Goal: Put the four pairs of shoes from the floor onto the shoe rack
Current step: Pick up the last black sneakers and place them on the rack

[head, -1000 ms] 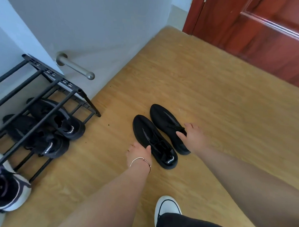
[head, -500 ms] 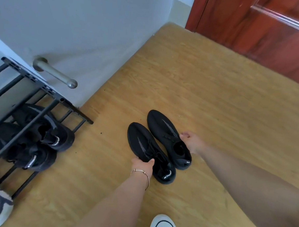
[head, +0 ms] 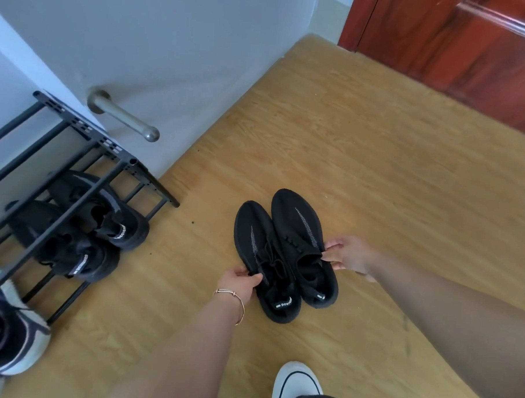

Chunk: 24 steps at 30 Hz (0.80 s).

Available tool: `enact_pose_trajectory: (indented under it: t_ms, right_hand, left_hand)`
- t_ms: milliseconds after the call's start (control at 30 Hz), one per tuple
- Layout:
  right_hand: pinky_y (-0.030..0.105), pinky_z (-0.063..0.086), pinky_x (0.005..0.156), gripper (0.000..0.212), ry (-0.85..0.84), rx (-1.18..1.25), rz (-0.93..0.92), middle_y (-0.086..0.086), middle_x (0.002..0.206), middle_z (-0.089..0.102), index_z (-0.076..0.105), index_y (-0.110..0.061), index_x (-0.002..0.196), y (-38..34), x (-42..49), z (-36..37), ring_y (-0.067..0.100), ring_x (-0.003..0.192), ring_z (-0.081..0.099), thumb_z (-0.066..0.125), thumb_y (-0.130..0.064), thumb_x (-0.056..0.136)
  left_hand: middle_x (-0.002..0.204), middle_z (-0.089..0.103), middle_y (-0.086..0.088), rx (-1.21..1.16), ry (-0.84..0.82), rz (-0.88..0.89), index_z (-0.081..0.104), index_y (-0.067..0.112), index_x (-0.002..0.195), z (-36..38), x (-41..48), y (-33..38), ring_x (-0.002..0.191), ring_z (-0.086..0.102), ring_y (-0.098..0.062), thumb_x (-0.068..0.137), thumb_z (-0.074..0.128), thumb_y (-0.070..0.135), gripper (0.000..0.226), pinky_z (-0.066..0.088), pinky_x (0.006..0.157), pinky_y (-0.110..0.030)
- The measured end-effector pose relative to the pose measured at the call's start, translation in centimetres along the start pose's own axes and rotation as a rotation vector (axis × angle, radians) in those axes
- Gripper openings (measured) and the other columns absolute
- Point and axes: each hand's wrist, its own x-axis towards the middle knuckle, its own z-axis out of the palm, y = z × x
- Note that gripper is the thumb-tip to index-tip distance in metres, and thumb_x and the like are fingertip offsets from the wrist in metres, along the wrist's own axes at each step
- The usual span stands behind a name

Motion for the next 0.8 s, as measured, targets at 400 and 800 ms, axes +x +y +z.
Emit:
enact_pose_trajectory:
  t_ms: [400, 800]
  right_hand:
    - [0.034, 0.054, 0.083, 0.03, -0.122, 0.173, -0.165, 0.014, 0.106, 0.067, 0.062, -0.003, 0.113, -3.7, -6.5, 5.5, 0.025, 0.092, 0.063, 0.071, 0.003, 0.085]
    - [0.047, 0.053, 0.096, 0.027, -0.199, 0.025, -0.385, 0.017, 0.105, 0.067, 0.065, 0.003, 0.115, -14.8, -12.5, 13.4, 0.029, 0.095, 0.065, 0.068, 0.002, 0.088]
  left_hand:
    - [0.124, 0.064, -0.021, -0.237, -0.014, 0.123, 0.054, 0.001, 0.126, -9.8, -6.6, 0.1, 0.103, 0.07, -0.033, 0.086, 0.069, -0.005, 0.043, 0.062, 0.072, -0.033]
    - [0.113, 0.069, -0.021, -0.327, 0.03, 0.294, 0.056, -0.005, 0.122, -21.8, -14.1, 2.4, 0.1, 0.073, -0.033, 0.089, 0.066, -0.004, 0.035, 0.064, 0.074, -0.039]
